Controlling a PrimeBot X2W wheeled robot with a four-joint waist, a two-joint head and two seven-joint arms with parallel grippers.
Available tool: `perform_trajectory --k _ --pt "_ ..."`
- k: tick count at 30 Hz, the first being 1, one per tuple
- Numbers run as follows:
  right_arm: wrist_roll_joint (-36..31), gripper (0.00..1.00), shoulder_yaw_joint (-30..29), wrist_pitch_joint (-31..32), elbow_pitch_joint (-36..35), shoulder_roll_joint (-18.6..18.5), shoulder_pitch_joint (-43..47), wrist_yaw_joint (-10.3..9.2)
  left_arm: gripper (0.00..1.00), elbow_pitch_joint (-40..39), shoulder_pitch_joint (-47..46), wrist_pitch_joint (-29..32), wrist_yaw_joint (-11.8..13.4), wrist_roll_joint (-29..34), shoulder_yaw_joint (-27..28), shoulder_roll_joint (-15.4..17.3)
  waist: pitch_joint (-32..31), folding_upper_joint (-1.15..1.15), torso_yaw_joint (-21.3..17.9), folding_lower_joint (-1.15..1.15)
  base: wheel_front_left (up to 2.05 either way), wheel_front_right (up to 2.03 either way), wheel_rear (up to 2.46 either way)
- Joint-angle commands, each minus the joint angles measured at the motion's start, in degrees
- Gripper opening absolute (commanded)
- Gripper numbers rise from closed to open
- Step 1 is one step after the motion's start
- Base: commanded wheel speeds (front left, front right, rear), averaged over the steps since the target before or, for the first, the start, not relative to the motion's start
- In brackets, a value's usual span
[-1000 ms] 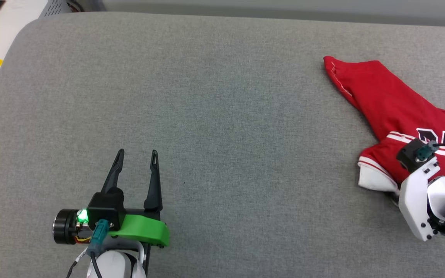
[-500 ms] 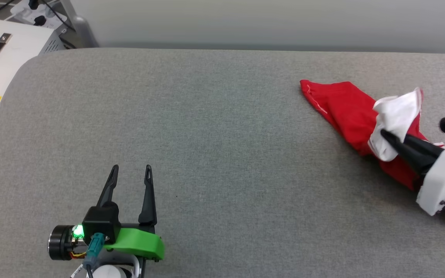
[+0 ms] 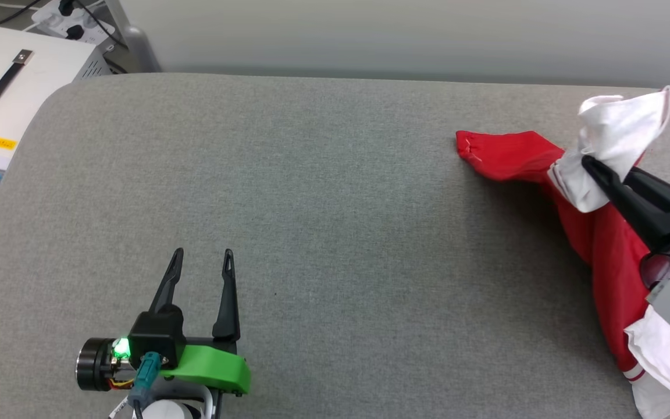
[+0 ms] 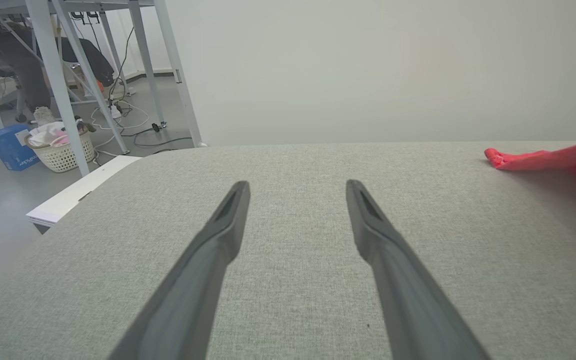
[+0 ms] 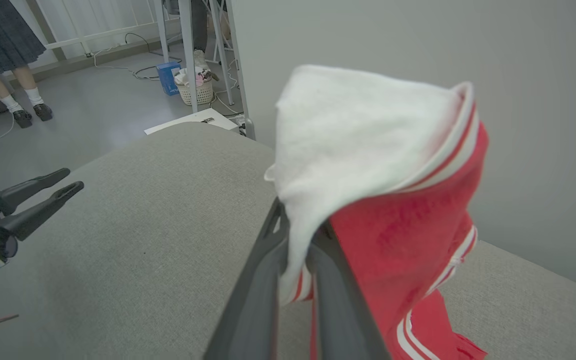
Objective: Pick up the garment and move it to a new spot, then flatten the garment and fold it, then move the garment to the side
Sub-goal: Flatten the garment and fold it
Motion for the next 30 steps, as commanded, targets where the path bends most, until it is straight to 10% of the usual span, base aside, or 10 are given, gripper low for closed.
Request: perform_trajectory --k 1,9,21,30 --pt "-0.6 0.0 0.7 0.5 -0.4 0.6 -1.4 -0.02 1.0 -0.2 0.1 -0.3 -0.1 0.0 -0.1 -0.2 0.9 0.0 0.9 0.0 0.0 0.0 0.0" --pt "-3.6 0.0 15.7 2.8 6.8 4.0 -15.2 -0.02 1.0 -0.2 -2.4 -0.3 0.3 -0.8 -1.3 -0.2 5.2 0.0 3.7 0.0 0.0 0.0 0.0" --pt "-1.8 0.0 50.9 1.0 40.2 19.9 -35.8 -0.02 1.0 0.1 -6.7 -0.3 2.0 -2.9 -4.0 -0.2 11.3 0.0 7.5 0.0 0.0 0.0 0.0" --pt "2.6 0.0 60.4 -2.3 55.6 25.6 -36.0 -0.02 1.0 0.7 -7.2 -0.3 2.7 -3.4 -4.3 -0.2 11.3 0.0 8.0 0.0 0.0 0.0 0.0"
